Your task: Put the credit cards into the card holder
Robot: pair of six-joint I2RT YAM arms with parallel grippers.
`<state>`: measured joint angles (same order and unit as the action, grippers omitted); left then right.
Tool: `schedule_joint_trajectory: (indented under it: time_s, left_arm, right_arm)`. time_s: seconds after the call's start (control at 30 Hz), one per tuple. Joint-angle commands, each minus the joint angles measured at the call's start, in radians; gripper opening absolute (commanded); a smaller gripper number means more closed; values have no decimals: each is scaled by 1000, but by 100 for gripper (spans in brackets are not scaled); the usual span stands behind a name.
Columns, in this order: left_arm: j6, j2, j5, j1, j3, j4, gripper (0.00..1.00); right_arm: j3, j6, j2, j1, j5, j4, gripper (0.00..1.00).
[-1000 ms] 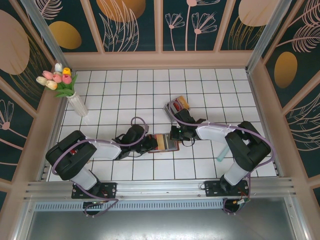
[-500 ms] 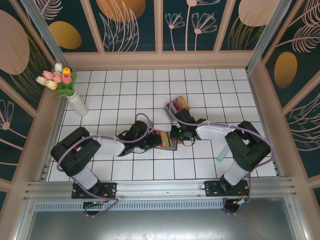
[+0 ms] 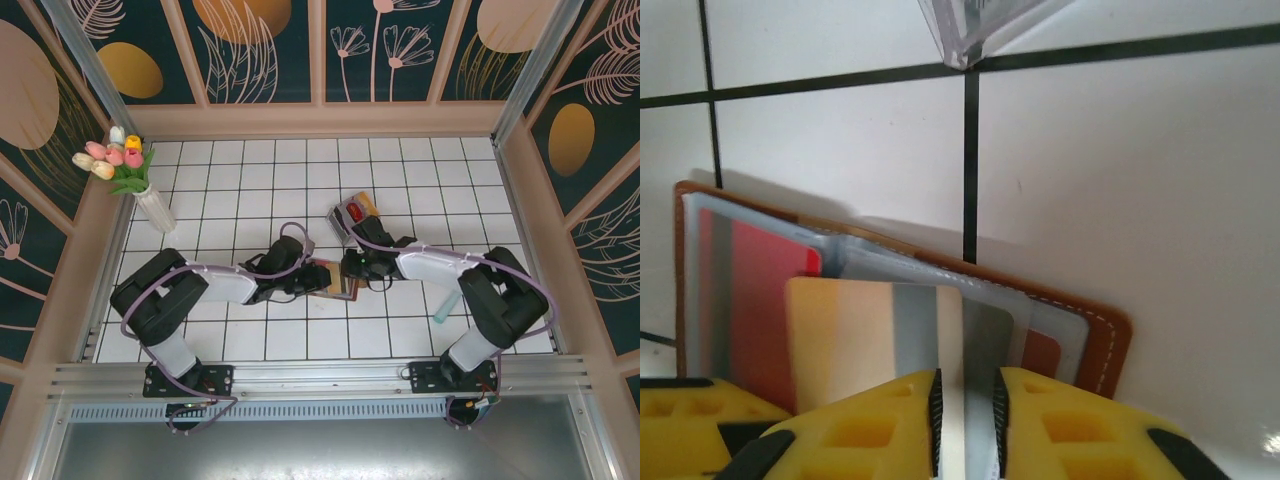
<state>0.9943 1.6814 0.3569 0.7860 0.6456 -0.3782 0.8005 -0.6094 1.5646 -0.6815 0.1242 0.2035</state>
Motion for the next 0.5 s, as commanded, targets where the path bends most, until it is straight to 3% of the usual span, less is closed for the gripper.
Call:
schedule_joint_trajectory:
  time_s: [0.0, 0.13, 0.3, 0.47]
  left_arm:
    - [-63, -80, -70, 3, 22, 90, 32]
    - [-95, -127, -138, 3, 37, 155, 38]
    - [-123, -82, -120, 3, 98, 183, 41]
    - [-147, 5, -147, 3, 194, 247, 43]
  right_arm:
    - [15, -2, -64, 23, -47, 64, 25]
    - [18, -4, -70, 28, -79, 91, 26]
    - [3, -48, -54, 35, -119, 112, 27]
    - [-45, -64, -47, 54, -52, 47, 27]
